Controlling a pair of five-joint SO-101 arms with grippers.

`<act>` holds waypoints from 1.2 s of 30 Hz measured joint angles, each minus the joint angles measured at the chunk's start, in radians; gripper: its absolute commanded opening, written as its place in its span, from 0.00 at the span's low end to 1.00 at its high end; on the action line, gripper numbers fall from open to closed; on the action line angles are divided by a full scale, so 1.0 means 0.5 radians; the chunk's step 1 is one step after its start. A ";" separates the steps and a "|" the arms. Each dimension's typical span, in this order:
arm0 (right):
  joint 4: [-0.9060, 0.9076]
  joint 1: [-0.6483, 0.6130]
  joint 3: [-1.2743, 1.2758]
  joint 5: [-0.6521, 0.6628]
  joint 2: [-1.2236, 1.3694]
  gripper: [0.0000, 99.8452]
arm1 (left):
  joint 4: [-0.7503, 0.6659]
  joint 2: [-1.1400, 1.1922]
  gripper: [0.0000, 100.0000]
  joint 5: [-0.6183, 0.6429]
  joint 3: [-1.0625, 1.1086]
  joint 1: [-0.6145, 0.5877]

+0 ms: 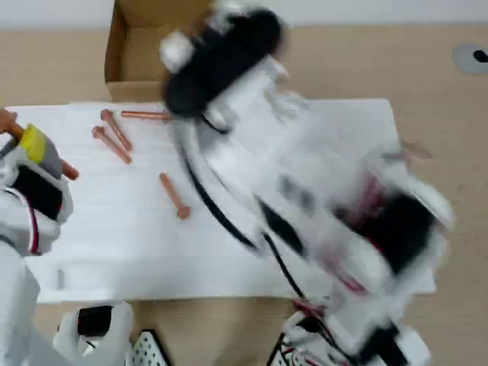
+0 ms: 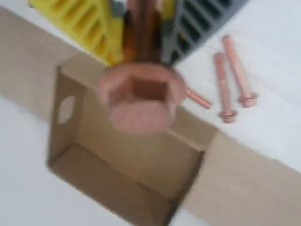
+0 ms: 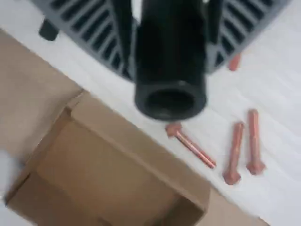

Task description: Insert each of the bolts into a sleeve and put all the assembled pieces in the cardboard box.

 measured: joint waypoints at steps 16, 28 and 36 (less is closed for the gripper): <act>-1.461 -0.006 2.734 -0.040 -1.304 0.01 | -1.427 -0.433 0.01 -0.175 1.390 0.690; -2.728 -0.006 3.753 -0.040 -1.728 0.01 | -1.445 -0.724 0.01 -0.519 1.488 1.046; -2.998 -0.006 3.824 -0.040 -1.743 0.01 | -1.445 -1.123 0.01 -0.442 1.728 1.249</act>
